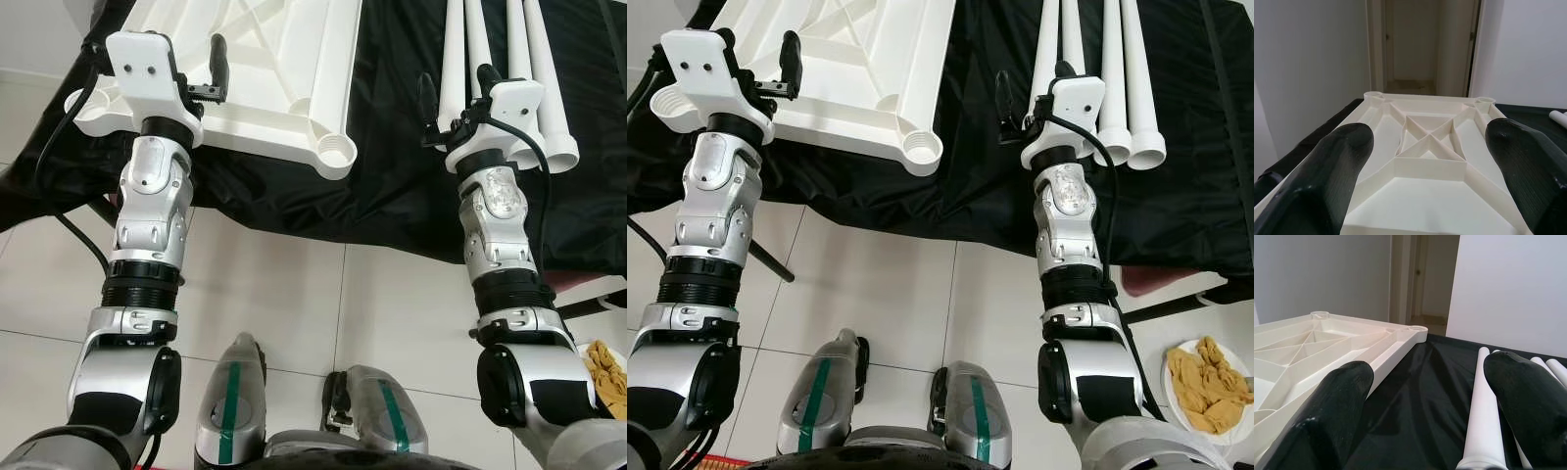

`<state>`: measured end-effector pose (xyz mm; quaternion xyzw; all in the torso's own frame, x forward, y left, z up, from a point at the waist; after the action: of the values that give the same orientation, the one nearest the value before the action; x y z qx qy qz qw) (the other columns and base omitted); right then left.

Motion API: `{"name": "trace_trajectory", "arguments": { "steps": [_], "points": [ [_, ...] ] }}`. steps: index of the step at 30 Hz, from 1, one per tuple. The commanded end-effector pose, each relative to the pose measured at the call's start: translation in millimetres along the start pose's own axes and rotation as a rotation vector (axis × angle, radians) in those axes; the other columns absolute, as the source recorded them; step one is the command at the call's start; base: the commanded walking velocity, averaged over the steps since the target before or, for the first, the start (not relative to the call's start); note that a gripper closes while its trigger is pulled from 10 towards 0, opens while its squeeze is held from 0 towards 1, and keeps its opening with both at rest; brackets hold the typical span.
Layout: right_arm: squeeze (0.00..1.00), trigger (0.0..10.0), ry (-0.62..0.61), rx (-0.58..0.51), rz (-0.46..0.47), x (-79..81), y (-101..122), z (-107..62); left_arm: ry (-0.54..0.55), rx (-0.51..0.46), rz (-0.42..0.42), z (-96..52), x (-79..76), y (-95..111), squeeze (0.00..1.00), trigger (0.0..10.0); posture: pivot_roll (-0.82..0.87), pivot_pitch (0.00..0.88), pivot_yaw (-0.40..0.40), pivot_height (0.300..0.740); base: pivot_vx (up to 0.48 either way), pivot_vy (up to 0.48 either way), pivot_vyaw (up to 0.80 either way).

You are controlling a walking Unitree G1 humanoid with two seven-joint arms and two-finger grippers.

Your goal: Building children table

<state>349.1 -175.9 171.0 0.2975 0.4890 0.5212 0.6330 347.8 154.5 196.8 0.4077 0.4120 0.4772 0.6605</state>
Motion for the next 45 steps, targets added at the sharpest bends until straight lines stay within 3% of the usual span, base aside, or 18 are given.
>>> {"name": "trace_trajectory", "arguments": {
  "steps": [1,9,22,28,45],
  "points": [
    [0.0,10.0,0.002,0.0,-0.001,-0.3,-1.1,0.1,-0.01,0.001,0.014,-2.4,-0.6,-1.3,0.0,10.0,0.13,0.0,-0.058,0.74,0.0,-0.27,0.0],
    [0.0,10.0,-0.008,-0.004,-0.008,-5.7,-1.1,-0.5,-0.02,0.002,0.046,-3.4,-2.2,-2.4,0.0,10.0,0.12,0.0,-0.06,0.74,0.0,-0.32,0.0],
    [0.0,10.0,-0.018,0.001,-0.031,-10.9,-2.2,-1.6,-0.018,-0.005,0.084,-4.2,-3.3,-2.1,0.0,10.0,0.12,0.0,-0.061,0.74,0.0,0.0,0.0],
    [0.0,10.0,-0.015,0.003,-0.036,-11.6,-2.1,-1.6,-0.009,-0.007,0.046,-4.2,-3.5,-2.4,0.0,10.0,0.12,0.0,-0.061,0.74,0.0,0.0,0.0],
    [0.0,10.0,-0.019,0.0,-0.047,-13.9,-1.3,-0.8,-0.01,-0.014,0.064,-4.0,-2.2,0.3,0.0,10.0,0.11,0.004,-0.063,0.74,0.0,-0.112,0.0]
  ]
}}
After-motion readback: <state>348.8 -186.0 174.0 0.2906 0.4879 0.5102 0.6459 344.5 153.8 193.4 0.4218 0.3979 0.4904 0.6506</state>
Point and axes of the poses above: a point about 5 cm out from each wrist's last joint towards the gripper, its own z axis pointing out of the wrist towards the gripper, its own y axis along the axis of the wrist's last joint, x = y × z, the point moved 1 cm from there along z, pointing out of the wrist towards the gripper, and after that the axes turned 12 degrees about -z, right-handed, at the moved point
